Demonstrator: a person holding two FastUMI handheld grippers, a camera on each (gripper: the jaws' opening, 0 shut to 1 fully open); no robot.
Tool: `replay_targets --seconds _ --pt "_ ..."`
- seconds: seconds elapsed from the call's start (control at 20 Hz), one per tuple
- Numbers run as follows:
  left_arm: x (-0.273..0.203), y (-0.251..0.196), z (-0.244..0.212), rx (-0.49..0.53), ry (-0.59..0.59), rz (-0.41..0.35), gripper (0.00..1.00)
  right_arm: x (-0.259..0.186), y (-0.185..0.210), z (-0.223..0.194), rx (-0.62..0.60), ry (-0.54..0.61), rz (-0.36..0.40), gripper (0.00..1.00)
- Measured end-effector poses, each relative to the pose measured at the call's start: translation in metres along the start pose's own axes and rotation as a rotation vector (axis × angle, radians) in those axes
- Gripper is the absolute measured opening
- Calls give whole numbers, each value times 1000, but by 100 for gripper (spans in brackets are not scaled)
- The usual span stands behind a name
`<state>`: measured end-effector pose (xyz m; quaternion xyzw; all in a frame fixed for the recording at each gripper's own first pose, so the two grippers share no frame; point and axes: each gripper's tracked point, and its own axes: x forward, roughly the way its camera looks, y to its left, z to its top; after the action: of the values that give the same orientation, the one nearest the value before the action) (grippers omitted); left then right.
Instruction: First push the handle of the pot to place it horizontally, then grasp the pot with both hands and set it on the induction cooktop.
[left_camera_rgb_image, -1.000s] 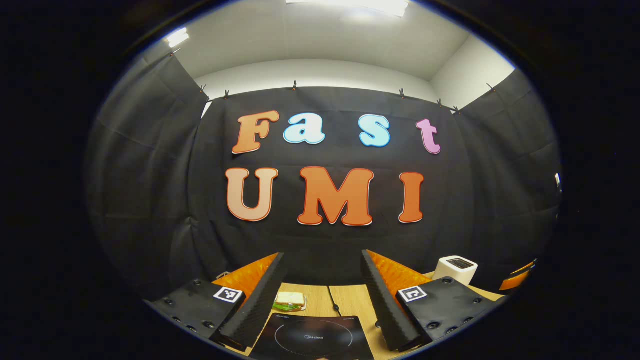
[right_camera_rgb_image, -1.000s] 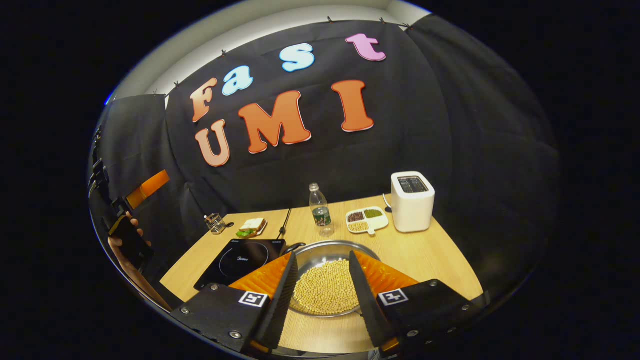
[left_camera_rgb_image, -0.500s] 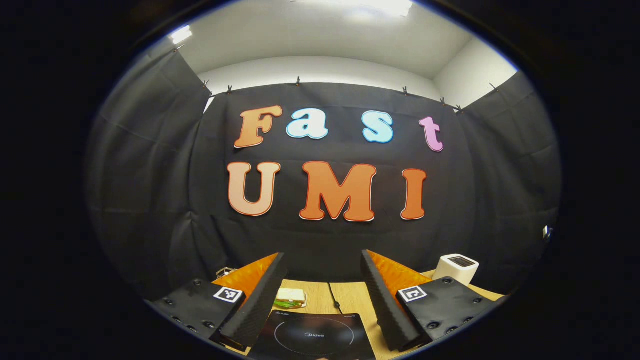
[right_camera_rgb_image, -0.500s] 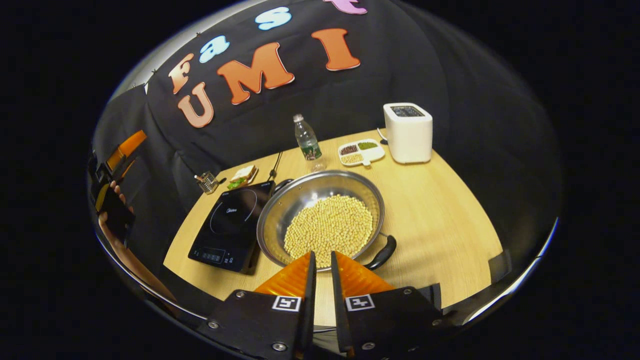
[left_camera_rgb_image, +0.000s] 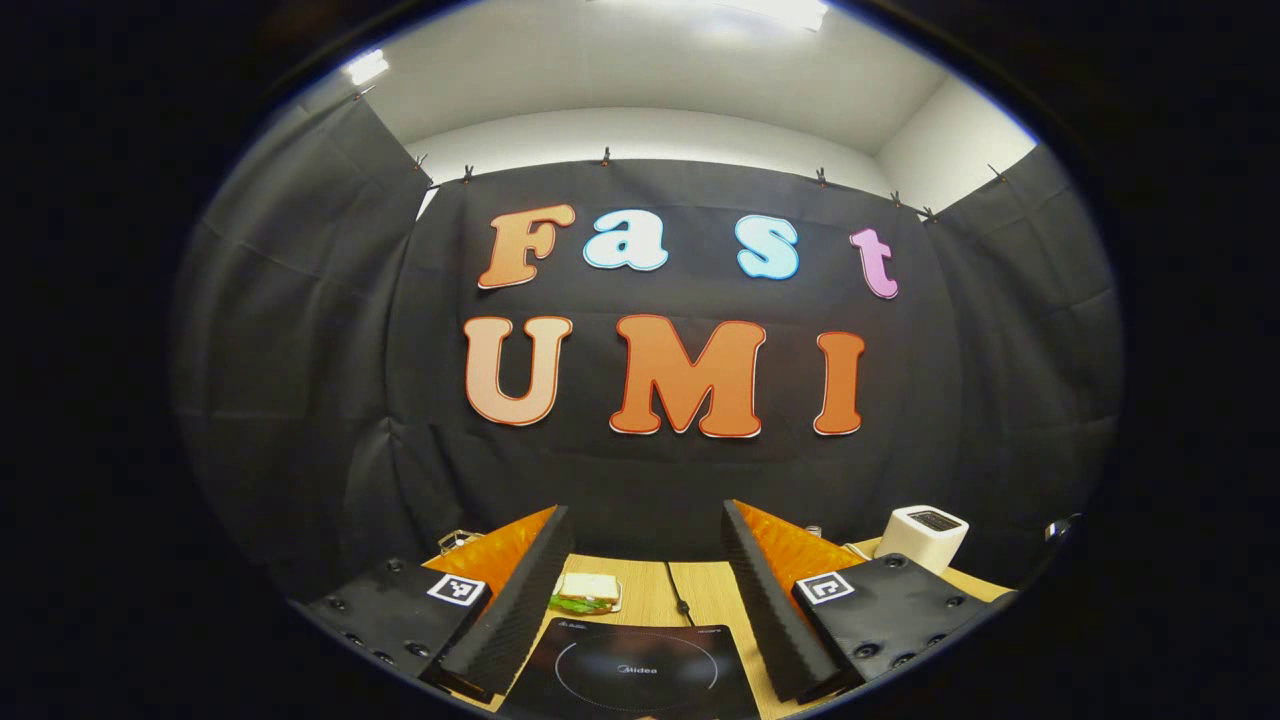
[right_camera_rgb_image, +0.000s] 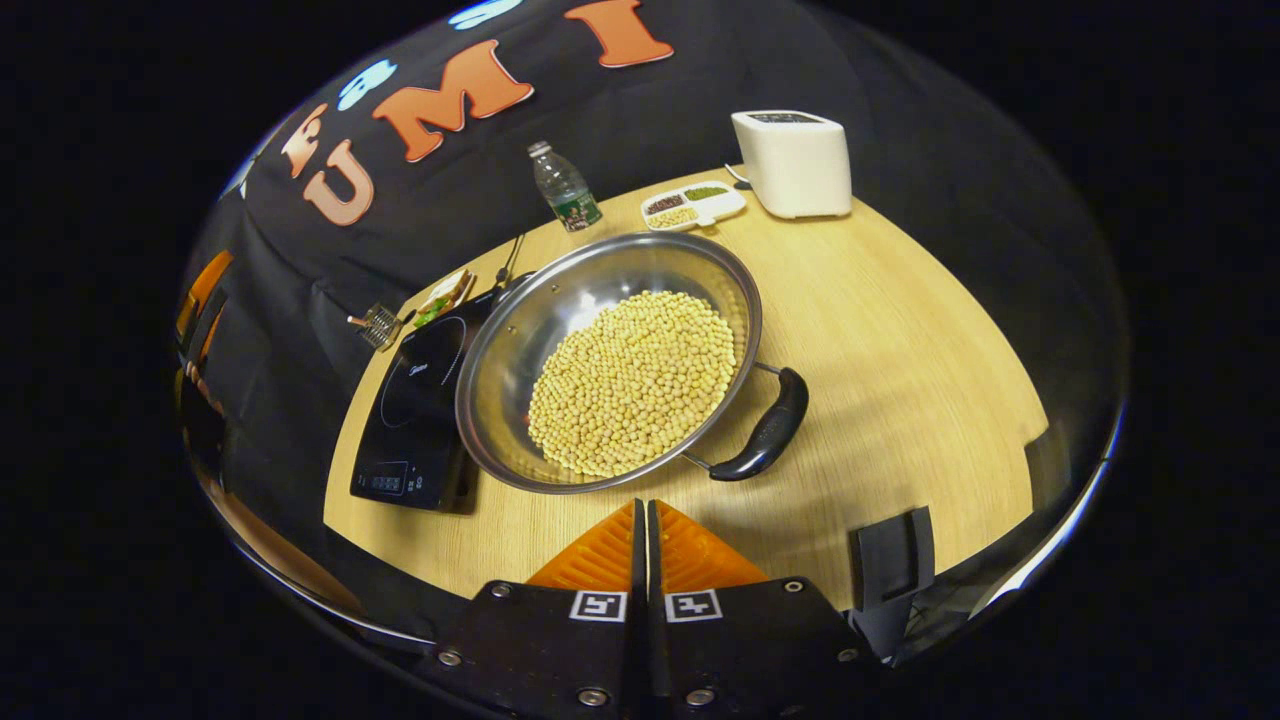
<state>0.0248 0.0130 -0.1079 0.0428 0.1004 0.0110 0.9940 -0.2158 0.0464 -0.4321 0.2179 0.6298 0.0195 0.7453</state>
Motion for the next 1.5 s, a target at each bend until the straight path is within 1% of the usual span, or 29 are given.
replay_targets --seconds 0.05,0.25,0.45,0.6,0.85,1.1,1.15,1.5 --pt "1 1 -1 1 2 -1 98 3 -1 0 18 11 1 0" --pt "5 0 -5 17 18 -10 97 23 -12 -2 47 64 -36 0" --pt "10 2 -1 38 13 2 97 27 -18 9 59 73 -46 0" --pt "12 -3 -2 49 16 -9 98 28 -28 15 81 95 -58 0" --pt "19 -7 -3 55 23 -12 98 28 -45 37 116 68 -76 0" --pt "20 -5 -6 81 34 -7 97 36 -60 59 117 57 -113 0" --pt "22 -5 -6 87 35 -5 98 36 -64 63 116 56 -119 0" --pt "20 -1 -7 122 51 4 98 42 -79 87 128 40 -151 0"
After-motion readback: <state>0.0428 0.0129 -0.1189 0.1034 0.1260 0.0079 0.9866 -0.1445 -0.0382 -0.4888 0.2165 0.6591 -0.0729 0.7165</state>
